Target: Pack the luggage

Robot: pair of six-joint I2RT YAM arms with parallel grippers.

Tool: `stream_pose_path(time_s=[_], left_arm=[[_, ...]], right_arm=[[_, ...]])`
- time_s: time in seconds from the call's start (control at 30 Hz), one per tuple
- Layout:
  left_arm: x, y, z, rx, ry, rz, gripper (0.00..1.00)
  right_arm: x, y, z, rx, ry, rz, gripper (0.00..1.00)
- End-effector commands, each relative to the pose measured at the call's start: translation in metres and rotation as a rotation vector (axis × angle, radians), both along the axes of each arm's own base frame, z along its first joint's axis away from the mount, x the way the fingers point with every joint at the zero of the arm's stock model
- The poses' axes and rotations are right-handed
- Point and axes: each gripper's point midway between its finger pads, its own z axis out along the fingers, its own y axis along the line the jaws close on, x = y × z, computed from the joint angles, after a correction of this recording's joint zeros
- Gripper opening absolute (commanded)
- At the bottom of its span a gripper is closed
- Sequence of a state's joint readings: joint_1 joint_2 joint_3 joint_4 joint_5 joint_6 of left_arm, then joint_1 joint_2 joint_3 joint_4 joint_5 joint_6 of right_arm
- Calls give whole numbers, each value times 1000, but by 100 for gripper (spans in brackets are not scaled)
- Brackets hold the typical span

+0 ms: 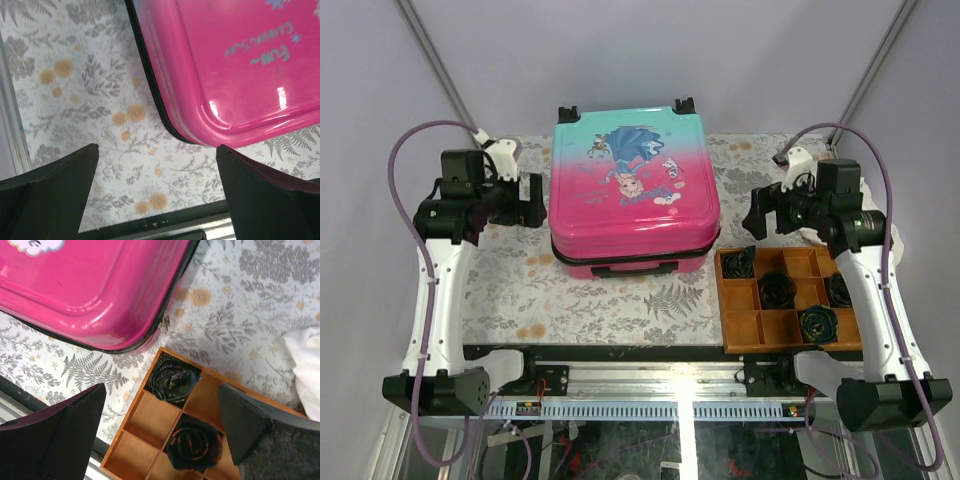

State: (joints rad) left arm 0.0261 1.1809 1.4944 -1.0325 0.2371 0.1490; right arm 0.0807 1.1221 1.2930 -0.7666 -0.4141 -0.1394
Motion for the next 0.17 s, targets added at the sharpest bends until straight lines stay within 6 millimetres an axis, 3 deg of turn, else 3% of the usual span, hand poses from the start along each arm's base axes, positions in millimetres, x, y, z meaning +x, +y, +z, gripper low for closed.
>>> stream_pose_path(time_s=[0.0, 0.13], left_arm=[[-5, 3, -12, -12, 4, 67, 100], [-8, 3, -16, -23, 6, 90, 100]], right_arm=[[-7, -5, 12, 68, -48, -45, 99], [-14, -8, 12, 105, -52, -58, 99]])
